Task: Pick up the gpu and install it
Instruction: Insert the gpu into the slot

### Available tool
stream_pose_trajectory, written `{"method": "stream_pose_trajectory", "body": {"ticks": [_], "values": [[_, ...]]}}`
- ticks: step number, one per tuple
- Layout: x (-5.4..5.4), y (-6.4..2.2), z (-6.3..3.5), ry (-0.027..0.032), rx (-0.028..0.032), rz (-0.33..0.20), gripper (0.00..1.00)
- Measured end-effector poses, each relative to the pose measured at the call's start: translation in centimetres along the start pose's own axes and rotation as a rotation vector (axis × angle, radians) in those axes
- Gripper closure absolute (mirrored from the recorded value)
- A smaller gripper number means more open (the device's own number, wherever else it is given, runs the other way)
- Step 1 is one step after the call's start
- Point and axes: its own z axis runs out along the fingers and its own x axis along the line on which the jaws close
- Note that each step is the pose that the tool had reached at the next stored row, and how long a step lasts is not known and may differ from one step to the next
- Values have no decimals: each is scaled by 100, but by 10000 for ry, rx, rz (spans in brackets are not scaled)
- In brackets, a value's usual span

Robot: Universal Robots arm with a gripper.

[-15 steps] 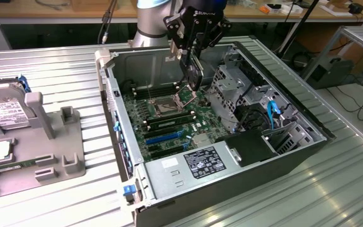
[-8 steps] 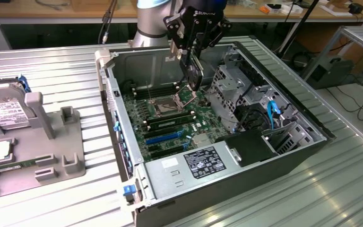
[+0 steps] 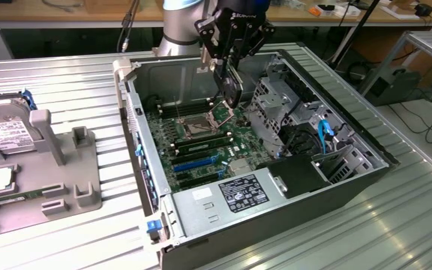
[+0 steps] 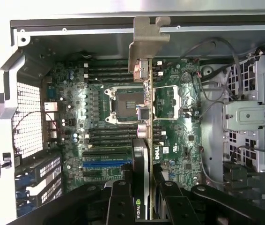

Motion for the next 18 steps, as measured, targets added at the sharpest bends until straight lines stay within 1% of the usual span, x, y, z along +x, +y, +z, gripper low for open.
{"method": "stream_pose_trajectory", "body": {"ticks": [3, 5, 8, 11, 13, 16, 18], "values": [[0, 0, 0, 13, -8, -279, 73], [0, 0, 0, 32, -20, -695, 73], [0, 0, 0, 50, -32, -1120, 73], [0, 0, 0, 75, -48, -1673, 73], [0, 0, 0, 101, -64, -2260, 73], [0, 0, 0, 129, -80, -2883, 73], [0, 0, -1, 156, -93, -3474, 73]]}}
